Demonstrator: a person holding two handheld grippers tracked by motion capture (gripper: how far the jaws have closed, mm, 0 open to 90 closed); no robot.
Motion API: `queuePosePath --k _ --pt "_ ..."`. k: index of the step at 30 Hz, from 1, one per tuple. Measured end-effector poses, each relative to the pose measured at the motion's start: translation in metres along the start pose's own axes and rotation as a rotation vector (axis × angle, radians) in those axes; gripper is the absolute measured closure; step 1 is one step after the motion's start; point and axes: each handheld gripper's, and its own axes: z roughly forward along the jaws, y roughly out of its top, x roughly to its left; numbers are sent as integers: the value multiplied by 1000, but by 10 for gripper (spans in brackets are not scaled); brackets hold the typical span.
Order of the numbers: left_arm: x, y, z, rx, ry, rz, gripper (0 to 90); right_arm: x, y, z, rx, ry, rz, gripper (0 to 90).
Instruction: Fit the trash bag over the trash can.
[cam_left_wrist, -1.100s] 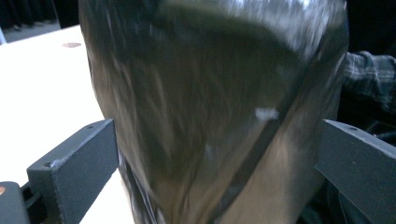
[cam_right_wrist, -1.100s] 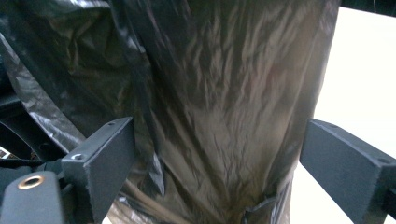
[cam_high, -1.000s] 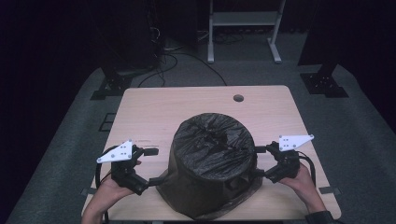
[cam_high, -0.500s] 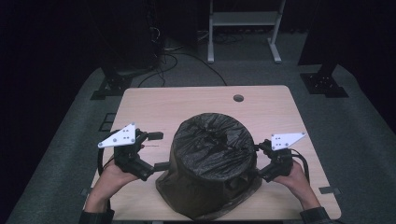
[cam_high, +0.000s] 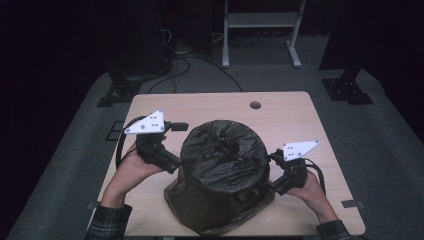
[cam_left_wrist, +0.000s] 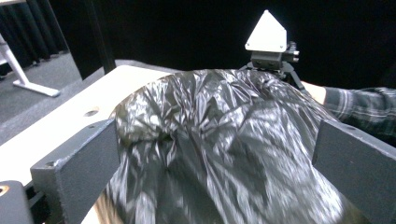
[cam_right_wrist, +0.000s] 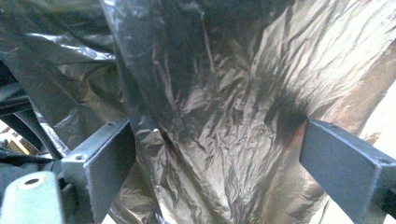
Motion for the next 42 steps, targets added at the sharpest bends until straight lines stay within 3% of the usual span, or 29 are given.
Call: queuePosePath --k 10,18,25,34,42 --pt "0 30 42 85 -24 50 0 0 4 7 1 2 0 95" --pt "-3 42 85 202 -45 78 0 0 7 7 -2 2 0 95" --pt "-5 35 117 288 -48 88 0 0 8 5 -8 -3 1 95" --pt "-5 19 136 382 -44 87 0 -1 8 3 -7 -10 4 95" --pt "-4 14 152 469 -24 93 0 -1 7 6 4 -6 8 95"
